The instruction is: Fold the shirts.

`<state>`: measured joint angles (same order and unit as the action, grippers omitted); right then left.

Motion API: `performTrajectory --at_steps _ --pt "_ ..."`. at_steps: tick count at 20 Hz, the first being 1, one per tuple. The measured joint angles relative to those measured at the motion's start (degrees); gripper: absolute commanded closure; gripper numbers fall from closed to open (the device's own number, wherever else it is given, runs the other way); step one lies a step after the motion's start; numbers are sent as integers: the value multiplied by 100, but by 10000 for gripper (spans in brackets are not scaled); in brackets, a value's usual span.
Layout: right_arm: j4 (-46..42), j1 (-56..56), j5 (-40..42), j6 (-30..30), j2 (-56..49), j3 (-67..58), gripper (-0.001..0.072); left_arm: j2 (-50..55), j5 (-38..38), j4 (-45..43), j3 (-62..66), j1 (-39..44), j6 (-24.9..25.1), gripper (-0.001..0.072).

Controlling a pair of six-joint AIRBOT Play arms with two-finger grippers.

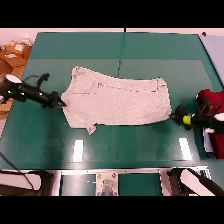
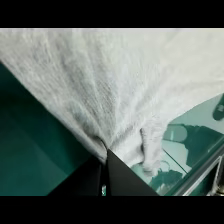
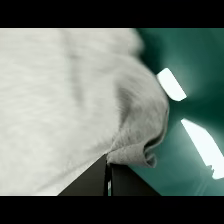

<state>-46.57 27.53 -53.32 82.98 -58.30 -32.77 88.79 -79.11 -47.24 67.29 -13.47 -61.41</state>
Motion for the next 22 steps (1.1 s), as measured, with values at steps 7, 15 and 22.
performTrajectory --at_steps 7,15,22 --pt "133 44 -960 -111 1300 -3650 700 -3029 42 179 1906 -4 -343 686" --pt "-107 245 -1099 337 2011 -6841 700 -4693 496 195 4784 0 -949 685" --pt "-186 247 -1193 387 1956 -5952 700 -4601 337 -81 4004 0 -1338 685"
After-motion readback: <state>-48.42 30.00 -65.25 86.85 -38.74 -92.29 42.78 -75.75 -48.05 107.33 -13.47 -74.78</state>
